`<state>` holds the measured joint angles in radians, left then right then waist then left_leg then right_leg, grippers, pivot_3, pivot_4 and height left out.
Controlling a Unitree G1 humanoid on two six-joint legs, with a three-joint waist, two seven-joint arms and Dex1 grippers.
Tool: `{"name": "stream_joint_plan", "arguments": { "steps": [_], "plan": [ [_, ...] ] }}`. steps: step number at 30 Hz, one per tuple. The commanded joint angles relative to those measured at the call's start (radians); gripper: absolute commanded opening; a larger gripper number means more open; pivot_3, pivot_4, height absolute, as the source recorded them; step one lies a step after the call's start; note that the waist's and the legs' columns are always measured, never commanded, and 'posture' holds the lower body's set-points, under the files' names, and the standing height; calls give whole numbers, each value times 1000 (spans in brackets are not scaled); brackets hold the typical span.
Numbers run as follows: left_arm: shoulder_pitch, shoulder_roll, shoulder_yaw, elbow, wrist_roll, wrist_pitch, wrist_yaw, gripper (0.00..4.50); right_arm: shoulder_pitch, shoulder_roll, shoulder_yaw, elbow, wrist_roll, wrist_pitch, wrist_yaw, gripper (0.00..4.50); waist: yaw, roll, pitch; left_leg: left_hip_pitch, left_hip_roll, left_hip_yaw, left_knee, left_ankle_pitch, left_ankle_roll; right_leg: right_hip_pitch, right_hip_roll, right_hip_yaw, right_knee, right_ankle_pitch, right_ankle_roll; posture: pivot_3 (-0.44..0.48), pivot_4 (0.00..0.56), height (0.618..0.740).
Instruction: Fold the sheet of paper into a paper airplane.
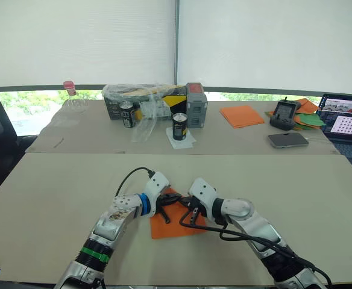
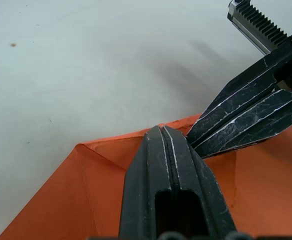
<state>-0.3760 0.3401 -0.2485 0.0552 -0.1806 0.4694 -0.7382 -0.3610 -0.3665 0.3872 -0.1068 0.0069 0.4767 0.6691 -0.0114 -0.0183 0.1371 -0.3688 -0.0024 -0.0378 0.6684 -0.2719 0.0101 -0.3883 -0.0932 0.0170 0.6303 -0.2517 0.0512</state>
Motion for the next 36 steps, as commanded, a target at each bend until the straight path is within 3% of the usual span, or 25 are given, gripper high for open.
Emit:
{"name": "stream_joint_plan", "arguments": {
  "steps": [1,6,20,36],
  "plan": [
    [16,4,-14,21,19,23,6,0,33,-16,-23,21,-3,33,-7,21,0,0,0,0,0,0,0,0,0,0,0,0,0,0,0,0,150,740],
    [22,2,-15,20,19,23,8,0,35,-18,-91,-42,55,-16,14,21,0,0,0,0,0,0,0,0,0,0,0,0,0,0,0,0,150,740],
    [20,4,-9,21,19,17,8,0,35,-9,-39,8,4,17,-7,21,-1,0,0,0,0,0,0,0,0,0,0,0,0,0,0,0,150,740],
    [32,4,-8,18,18,17,13,0,254,-87,-131,-135,95,165,-20,21,1,-1,-1,0,0,0,0,0,0,1,0,0,-1,0,0,0,150,740]
  ]
}}
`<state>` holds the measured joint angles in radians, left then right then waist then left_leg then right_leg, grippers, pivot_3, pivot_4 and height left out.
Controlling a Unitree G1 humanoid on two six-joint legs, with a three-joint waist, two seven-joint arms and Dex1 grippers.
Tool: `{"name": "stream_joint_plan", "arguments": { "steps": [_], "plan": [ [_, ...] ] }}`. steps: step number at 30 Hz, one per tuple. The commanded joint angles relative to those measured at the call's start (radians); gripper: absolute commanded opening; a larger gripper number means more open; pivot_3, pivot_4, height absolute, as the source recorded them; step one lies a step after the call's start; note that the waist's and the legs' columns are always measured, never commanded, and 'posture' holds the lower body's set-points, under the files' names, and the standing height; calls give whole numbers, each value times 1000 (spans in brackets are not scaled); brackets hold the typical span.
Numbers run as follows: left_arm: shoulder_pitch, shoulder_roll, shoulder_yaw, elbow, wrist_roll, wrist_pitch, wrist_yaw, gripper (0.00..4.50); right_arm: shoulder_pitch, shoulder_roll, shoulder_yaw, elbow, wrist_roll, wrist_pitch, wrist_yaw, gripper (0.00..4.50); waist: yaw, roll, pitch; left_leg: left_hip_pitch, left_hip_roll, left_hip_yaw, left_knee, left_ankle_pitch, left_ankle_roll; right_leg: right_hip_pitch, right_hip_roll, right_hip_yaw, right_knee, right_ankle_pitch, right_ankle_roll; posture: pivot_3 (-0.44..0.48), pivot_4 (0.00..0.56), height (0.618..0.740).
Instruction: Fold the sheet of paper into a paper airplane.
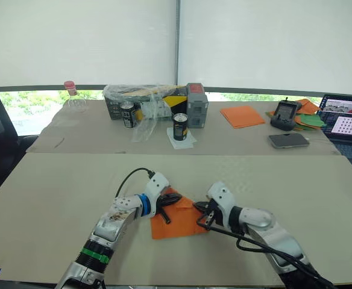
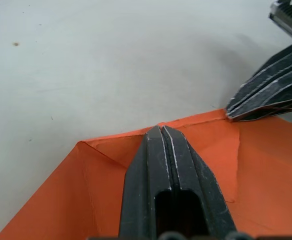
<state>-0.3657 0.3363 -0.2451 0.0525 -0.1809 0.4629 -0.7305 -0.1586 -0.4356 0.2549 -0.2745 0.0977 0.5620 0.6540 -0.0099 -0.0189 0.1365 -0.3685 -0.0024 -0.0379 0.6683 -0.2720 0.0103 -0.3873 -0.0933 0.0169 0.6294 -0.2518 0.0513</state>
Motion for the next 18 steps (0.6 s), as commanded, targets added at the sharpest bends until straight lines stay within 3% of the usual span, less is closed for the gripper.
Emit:
{"name": "stream_joint_plan", "arguments": {
  "steps": [1,6,12,18],
  "plan": [
    [21,9,-11,21,19,24,4,0,63,-15,-13,29,15,97,-13,21,0,0,0,0,0,0,0,0,0,0,0,0,0,0,0,0,150,740],
    [19,8,-14,26,19,21,0,0,97,-32,-55,0,53,154,-21,21,1,-1,-1,0,0,0,0,0,0,1,0,0,0,0,0,0,150,740],
    [16,6,-15,23,19,21,-1,0,71,1,-178,-112,187,66,4,21,4,-1,-1,-1,0,0,0,0,0,0,0,0,-1,0,0,0,150,740],
    [13,3,-17,24,21,21,-2,0,-41,12,-85,-78,126,48,-21,21,-3,0,0,-1,0,0,0,0,0,-1,1,0,0,0,0,0,150,740]
  ]
}}
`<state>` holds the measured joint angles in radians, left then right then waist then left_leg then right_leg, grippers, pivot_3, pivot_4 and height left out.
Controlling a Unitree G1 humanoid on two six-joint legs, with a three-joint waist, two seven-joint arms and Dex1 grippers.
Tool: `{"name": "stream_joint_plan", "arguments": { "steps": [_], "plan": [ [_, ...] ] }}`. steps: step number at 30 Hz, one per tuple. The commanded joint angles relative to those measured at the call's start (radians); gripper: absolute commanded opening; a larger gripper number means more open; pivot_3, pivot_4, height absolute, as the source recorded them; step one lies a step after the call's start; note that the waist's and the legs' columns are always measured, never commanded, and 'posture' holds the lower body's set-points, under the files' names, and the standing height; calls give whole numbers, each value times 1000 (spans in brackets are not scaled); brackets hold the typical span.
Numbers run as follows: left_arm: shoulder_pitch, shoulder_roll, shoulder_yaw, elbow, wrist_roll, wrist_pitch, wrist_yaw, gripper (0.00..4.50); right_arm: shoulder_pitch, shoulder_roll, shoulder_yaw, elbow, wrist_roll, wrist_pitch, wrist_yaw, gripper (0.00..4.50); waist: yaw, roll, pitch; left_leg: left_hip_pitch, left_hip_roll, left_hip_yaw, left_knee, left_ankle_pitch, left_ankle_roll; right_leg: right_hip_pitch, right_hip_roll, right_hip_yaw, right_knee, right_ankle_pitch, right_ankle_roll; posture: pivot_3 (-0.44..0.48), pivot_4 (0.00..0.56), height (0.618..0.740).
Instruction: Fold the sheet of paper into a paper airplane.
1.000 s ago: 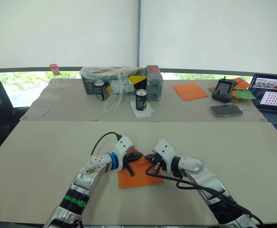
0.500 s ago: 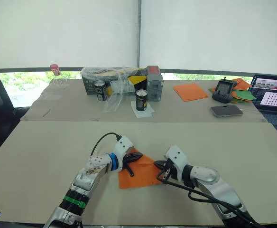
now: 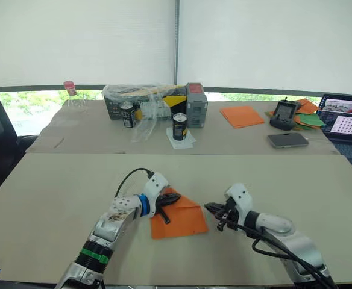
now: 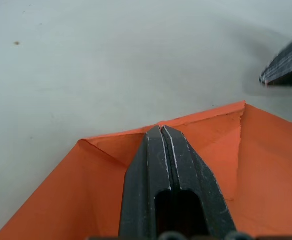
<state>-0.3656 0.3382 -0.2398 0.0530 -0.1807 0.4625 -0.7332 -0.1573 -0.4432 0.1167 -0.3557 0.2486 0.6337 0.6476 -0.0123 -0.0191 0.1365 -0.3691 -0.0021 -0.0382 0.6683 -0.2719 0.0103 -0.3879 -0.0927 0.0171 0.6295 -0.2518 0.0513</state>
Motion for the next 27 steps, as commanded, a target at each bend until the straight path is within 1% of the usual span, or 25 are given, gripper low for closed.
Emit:
{"name": "stream_joint_plan", "arguments": {
  "steps": [1,6,15,19,23,27],
  "plan": [
    [11,2,-21,26,21,21,0,0,-57,23,83,24,-50,-25,-23,21,0,0,0,0,0,0,0,0,0,0,0,0,0,0,0,0,150,740],
    [6,-1,-19,29,21,18,3,0,-97,51,171,106,-132,4,-80,21,2,0,0,-1,0,0,-1,0,0,-1,0,0,0,0,0,0,150,740],
    [-32,-31,4,69,19,0,26,0,-58,53,216,115,-145,49,-91,21,1,0,0,0,-1,0,0,0,0,0,-1,0,0,0,0,0,150,740],
    [-46,-42,3,108,58,9,89,0,-57,59,222,115,-146,52,-98,21,1,0,0,0,-1,0,0,0,0,0,0,0,0,0,0,0,150,740],
    [-35,-15,22,120,85,77,139,0,-60,52,224,119,-148,52,-94,21,-2,0,-1,1,0,-1,0,0,0,0,0,0,0,0,0,0,150,740],
    [-13,30,45,111,90,97,161,0,-65,50,231,124,-146,51,-87,21,-13,-1,-2,2,1,-1,-1,0,0,0,1,0,1,0,0,0,150,740]
  ]
}}
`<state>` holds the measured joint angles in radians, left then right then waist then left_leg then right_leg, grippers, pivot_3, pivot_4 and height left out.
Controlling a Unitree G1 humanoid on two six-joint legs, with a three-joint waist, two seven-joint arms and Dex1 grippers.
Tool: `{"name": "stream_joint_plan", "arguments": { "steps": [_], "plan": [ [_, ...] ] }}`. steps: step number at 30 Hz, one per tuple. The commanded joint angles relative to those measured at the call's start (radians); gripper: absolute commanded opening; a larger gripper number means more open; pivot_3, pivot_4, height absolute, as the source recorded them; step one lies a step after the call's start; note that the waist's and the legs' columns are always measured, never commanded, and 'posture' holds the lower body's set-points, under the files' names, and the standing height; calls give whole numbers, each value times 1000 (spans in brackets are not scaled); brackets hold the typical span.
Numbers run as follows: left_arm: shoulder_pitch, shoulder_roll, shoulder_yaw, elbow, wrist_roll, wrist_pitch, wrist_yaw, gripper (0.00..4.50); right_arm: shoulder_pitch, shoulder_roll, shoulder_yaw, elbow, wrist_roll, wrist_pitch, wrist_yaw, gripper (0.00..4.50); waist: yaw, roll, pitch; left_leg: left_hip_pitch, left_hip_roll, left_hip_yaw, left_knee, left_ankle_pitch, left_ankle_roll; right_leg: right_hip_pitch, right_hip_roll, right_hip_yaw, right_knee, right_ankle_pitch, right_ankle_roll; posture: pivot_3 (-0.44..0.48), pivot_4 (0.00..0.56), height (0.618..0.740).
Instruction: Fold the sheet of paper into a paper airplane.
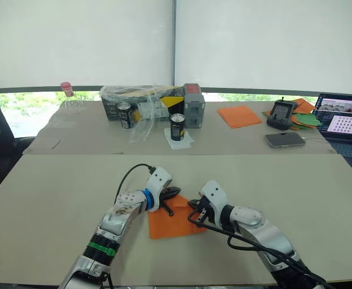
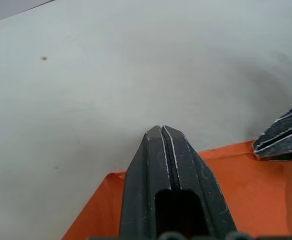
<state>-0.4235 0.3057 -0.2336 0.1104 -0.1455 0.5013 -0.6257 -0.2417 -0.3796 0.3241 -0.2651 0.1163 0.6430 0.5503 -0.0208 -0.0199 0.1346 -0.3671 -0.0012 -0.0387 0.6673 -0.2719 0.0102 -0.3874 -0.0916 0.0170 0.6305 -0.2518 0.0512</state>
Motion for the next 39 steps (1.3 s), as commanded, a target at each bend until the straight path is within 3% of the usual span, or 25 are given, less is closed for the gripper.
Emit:
{"name": "stream_joint_plan", "arguments": {
  "steps": [1,7,12,16,24,30,31,37,39],
  "plan": [
    [52,77,49,50,54,65,62,0,17,-12,26,38,-14,41,12,21,-7,0,0,1,0,0,0,0,0,0,0,0,0,0,0,0,150,740],
    [83,99,118,22,23,58,100,0,6,-7,37,53,-18,29,17,21,-17,0,-1,4,0,0,-3,0,0,1,0,0,1,0,-1,0,150,740],
    [102,55,164,-48,-35,-1,87,0,-35,-10,48,72,-41,-24,29,21,-19,0,-1,4,1,0,-3,0,0,0,0,0,1,0,-1,0,150,740],
    [116,60,262,-75,-73,9,118,0,-53,-7,52,86,-48,-40,44,21,-18,0,0,1,0,0,-3,0,0,-2,0,0,0,0,-1,0,150,740],
    [128,136,558,-161,-354,294,97,0,-88,52,67,171,-39,-86,82,21,-18,-2,2,-1,0,-1,-3,0,0,-4,0,0,1,0,-1,0,150,740],
    [186,102,610,-309,-574,575,120,0,-102,92,57,208,-19,-90,105,21,-16,-2,2,-1,-1,-2,-4,0,-1,-3,-2,0,0,0,-1,0,150,740],
    [188,83,624,-319,-604,619,145,521,-102,94,58,211,-22,-92,107,0,-15,-2,2,-1,-1,-2,-4,0,-1,-3,-2,0,0,0,-1,0,150,740],
    [168,-27,710,-349,-740,809,298,2373,-102,96,63,213,-32,-96,114,0,-14,-2,2,-1,-1,-3,-4,0,-2,-4,-2,-1,0,0,-1,0,150,740],
    [170,-45,714,-357,-765,848,328,2373,-102,94,67,213,-37,-100,115,0,-13,-2,2,-1,-1,-3,-4,0,-2,-4,-2,-1,0,0,-1,0,150,740]
  ]
}}
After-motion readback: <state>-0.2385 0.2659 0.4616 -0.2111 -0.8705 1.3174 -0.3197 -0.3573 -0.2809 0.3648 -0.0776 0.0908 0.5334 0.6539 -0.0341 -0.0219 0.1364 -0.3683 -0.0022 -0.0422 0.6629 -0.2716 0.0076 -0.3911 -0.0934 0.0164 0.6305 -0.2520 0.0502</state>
